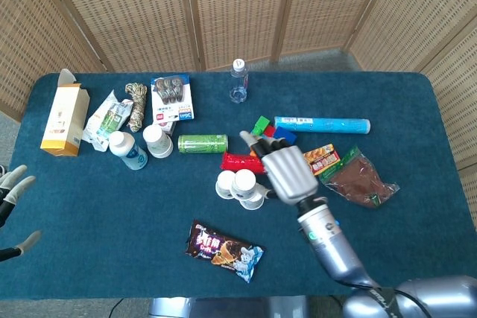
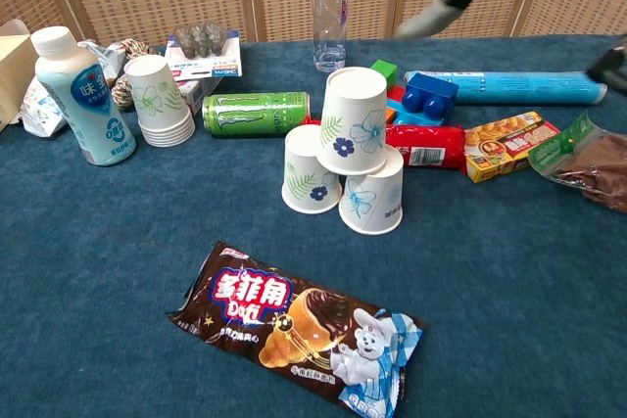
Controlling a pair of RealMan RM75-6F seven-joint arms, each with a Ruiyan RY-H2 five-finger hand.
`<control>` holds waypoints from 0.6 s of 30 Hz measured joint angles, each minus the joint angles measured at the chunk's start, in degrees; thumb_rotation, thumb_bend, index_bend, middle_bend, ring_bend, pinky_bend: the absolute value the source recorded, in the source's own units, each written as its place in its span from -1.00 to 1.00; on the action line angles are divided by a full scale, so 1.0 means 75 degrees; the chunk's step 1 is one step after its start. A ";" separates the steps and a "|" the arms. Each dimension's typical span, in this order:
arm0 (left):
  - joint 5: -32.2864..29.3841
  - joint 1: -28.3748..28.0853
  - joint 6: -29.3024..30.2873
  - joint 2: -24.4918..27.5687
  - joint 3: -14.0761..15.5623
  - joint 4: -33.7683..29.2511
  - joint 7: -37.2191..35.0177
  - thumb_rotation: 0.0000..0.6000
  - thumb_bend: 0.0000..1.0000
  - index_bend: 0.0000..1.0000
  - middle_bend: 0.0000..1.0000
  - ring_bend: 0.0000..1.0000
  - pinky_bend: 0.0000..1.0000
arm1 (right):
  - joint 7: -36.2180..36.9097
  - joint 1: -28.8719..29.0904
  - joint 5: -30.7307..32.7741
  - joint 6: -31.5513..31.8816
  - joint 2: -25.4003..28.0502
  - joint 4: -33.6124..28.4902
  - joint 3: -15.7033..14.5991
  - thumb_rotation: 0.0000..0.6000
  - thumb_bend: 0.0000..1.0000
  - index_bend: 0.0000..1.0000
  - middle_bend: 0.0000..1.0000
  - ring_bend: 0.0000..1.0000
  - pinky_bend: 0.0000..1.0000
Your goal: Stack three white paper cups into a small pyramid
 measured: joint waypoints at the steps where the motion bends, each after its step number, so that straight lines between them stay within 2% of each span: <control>1: 0.0009 0.0008 0.0011 -0.0002 0.0003 0.0000 0.0013 1.00 -0.41 -1.00 -1.00 -1.00 -1.00 | 0.0252 -0.0114 -0.0168 0.0000 0.0105 0.0057 -0.0031 1.00 -0.61 -0.87 -0.54 -0.48 -0.34; 8: 0.0060 0.0053 0.0029 -0.0029 0.0038 -0.0025 0.0132 1.00 -0.42 -1.00 -1.00 -1.00 -1.00 | 0.2408 -0.1053 -0.1593 0.0077 0.0812 0.0775 -0.0299 1.00 -0.66 -0.86 -0.54 -0.48 -0.35; 13: 0.0107 0.0091 0.0055 -0.0054 0.0064 -0.0039 0.0233 1.00 -0.42 -1.00 -1.00 -1.00 -1.00 | 0.3680 -0.1810 -0.2972 0.0412 0.1177 0.1842 -0.0665 1.00 -0.68 -0.83 -0.55 -0.48 -0.35; 18: 0.0143 0.0122 0.0069 -0.0086 0.0084 -0.0068 0.0337 1.00 -0.42 -1.00 -1.00 -1.00 -1.00 | 0.4865 -0.2562 -0.3696 0.0884 0.1331 0.2934 -0.0981 1.00 -0.69 -0.82 -0.56 -0.48 -0.35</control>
